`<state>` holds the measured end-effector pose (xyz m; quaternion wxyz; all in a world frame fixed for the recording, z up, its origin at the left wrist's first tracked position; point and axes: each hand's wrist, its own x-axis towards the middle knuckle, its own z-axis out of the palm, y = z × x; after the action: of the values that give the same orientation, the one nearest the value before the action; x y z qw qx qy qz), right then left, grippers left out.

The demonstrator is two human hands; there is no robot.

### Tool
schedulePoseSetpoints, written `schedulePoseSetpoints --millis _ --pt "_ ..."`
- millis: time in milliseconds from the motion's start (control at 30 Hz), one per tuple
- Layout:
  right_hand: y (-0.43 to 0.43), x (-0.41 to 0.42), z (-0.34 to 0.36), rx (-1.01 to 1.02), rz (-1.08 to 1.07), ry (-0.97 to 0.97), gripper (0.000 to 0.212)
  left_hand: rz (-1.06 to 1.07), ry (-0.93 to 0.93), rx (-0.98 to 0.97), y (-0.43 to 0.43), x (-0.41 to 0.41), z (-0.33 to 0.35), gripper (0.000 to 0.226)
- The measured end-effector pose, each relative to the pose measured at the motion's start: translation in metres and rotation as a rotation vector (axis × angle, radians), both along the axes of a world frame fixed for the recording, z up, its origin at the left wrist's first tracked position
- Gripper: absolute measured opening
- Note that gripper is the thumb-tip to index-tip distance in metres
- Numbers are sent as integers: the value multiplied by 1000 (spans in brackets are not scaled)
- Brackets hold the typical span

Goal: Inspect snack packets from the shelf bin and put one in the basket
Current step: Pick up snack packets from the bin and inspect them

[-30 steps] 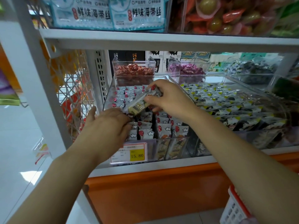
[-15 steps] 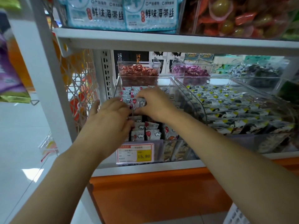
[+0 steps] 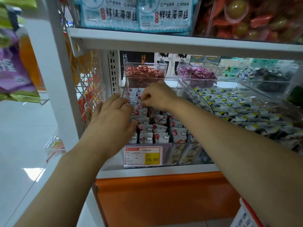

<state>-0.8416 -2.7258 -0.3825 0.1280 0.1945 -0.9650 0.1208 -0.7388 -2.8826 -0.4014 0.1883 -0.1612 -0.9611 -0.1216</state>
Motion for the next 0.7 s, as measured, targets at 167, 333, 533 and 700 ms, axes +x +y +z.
schedulePoseSetpoints --millis 167,333,533,700 --pt "-3 -3 0 -89 66 -21 8 -6 23 27 0 1 1 45" --pt "9 23 14 -616 85 85 9 35 113 84 3 4 6 39" --pt "41 74 15 -1054 32 183 19 -11 268 252 16 10 10 32" --pt "69 111 2 -1411 31 -24 8 -100 14 513 38 16 6 43"
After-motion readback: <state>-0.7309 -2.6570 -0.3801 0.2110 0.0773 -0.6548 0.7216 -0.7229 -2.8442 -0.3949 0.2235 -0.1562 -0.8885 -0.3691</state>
